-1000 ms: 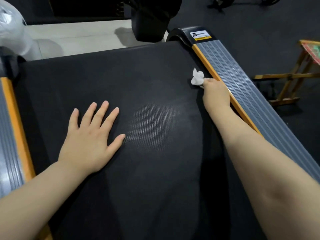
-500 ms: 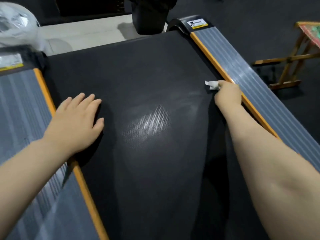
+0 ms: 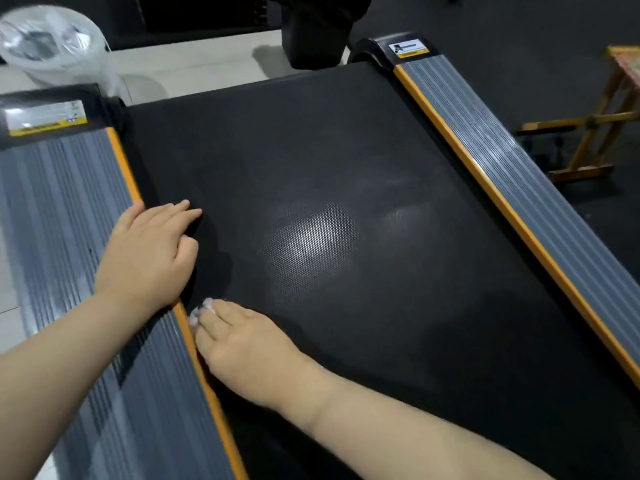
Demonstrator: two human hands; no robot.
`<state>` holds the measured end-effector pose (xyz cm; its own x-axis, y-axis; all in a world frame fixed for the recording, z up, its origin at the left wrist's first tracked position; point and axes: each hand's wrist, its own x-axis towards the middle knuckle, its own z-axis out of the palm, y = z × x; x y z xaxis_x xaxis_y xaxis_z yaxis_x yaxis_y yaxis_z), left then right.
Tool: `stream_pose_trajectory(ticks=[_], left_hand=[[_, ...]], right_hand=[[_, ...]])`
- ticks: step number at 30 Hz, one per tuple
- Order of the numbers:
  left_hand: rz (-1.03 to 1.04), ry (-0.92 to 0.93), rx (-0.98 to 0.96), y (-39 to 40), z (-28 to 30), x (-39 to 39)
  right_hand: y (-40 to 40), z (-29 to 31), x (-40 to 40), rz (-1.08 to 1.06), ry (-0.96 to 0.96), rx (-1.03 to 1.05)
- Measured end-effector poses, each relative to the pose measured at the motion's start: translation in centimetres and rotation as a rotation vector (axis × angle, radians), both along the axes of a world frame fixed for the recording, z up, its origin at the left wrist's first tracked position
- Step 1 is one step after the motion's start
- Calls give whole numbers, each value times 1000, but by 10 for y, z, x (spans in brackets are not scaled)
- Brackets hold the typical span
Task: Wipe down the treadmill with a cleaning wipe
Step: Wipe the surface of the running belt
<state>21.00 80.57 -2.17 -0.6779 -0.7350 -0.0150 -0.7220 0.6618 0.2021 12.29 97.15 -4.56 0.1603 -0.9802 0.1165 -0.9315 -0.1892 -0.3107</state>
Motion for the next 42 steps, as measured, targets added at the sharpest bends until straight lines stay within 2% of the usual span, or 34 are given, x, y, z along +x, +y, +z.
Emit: stream_pose_trajectory(ticks=[1, 3, 4, 6, 9, 11, 13, 17, 20, 22, 25, 27, 28, 30, 33, 35, 38, 40, 42], left_hand=[[2, 8, 2, 0, 0, 0], [3, 9, 6, 0, 0, 2], [3, 9, 9, 0, 0, 2], [-3, 9, 8, 0, 0, 2], [-13, 6, -3, -3, -1, 3], [-11, -6, -10, -4, -4, 3], [-11, -15, -7, -4, -7, 0], [-17, -13, -16, -1, -5, -2], [-18, -3, -22, 1, -1, -3], [-32, -9, -28, 1, 0, -2], [-51, -35, -16, 0, -1, 1], [-52, -60, -4, 1, 0, 3], [-53, -74, 3, 3, 0, 4], [-69, -99, 18, 14, 0, 6], [-94, -77, 26, 37, -2, 12], [-52, -20, 37, 48, -1, 11], [-5, 21, 18, 50, 2, 7], [-11, 9, 10, 51, 2, 6], [-17, -1, 14, 52, 2, 6]], right_hand=[[2, 0, -1, 49, -22, -17], [0, 7, -41, -30, -45, -141], [0, 9, -76, -138, -26, -155], [8, 14, -164, -429, 26, -50], [50, 28, -300, -1003, 199, 148], [74, 29, -343, -1150, 224, 153], [74, 21, -345, -1154, 229, 125], [56, 9, -320, -1295, 108, -14], [40, 9, -273, -1220, 171, -32], [28, 5, -210, -1027, 175, -107], [14, -2, -81, -548, -58, -86], [13, -5, -10, -261, -141, -147], [14, -5, 6, -180, -187, -164], [20, -6, -14, -131, -231, -215], [40, 6, -104, -266, -216, -235], [63, 20, -193, -539, -135, -159], [106, 35, -312, -1018, 69, 81], [116, 29, -335, -1103, 138, 112], [109, 16, -322, -1172, 82, 62]])
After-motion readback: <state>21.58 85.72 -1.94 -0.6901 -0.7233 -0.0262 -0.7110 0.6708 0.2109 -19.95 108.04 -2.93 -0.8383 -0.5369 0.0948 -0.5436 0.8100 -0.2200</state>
